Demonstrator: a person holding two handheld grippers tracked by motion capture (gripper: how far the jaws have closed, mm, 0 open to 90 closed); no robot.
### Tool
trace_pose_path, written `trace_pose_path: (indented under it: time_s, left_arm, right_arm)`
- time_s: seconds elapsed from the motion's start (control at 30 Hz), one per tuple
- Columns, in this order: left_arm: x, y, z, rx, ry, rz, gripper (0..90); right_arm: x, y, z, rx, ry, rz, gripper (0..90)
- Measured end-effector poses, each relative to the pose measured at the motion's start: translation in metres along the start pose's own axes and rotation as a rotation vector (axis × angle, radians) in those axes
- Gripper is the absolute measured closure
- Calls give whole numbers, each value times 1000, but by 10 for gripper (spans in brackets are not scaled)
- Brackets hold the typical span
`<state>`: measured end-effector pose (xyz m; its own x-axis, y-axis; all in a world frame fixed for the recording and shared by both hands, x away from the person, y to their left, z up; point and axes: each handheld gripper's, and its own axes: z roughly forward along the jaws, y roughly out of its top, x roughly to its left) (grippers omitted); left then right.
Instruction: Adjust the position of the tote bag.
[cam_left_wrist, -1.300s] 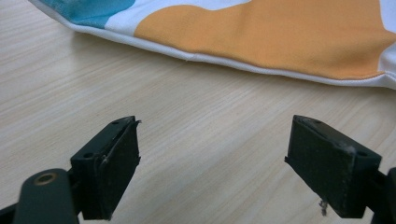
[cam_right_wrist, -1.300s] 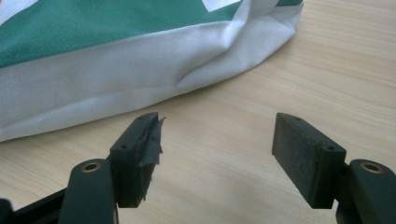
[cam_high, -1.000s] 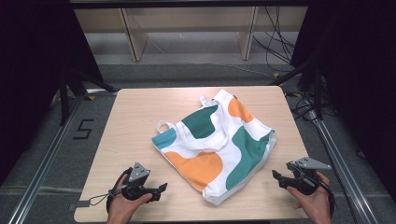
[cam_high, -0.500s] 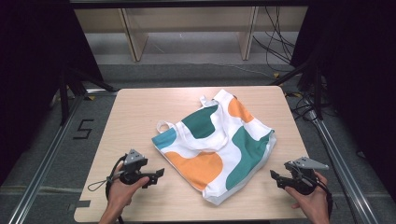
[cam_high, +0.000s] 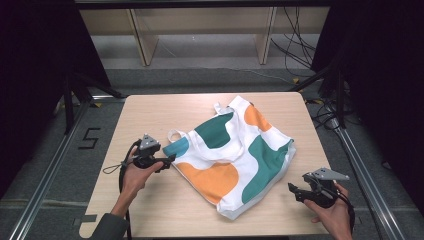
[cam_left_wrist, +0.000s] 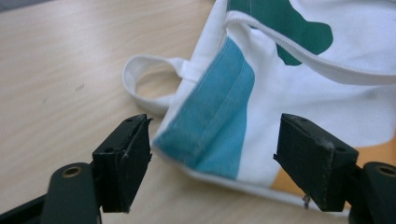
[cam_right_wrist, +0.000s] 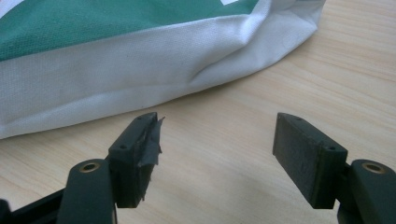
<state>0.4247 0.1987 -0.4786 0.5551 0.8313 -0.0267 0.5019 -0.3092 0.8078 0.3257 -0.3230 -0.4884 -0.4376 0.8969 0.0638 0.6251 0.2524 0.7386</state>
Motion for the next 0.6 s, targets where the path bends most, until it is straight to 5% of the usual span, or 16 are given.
trace_pose_path:
  time_s: [0.07,0.1,0.2,0.3,0.37,0.4,0.53,0.6]
  left_arm:
    - [2,6,8,-15,-8,38,248]
    - [3,8,9,-9,-4,43,245]
    - [6,11,21,-6,-23,20,272]
    - [6,12,30,-39,-45,-5,340]
    - [10,13,33,-17,-68,42,352]
    - [10,13,34,-18,-79,40,409]
    - [12,10,40,-5,-102,34,524]
    - [14,8,39,8,-91,46,656]
  right_arm:
    - [-2,0,0,-3,-16,-14,327]
    - [1,0,0,-6,-16,26,327]
    - [-3,0,0,-12,-6,-9,327]
    - [-3,0,2,-1,5,6,327]
    - [-3,-1,3,-2,-1,-3,327]
    - [-1,-1,3,6,4,26,327]
    - [-6,-1,5,-15,23,-6,327]
    - [-2,-1,1,6,4,47,327]
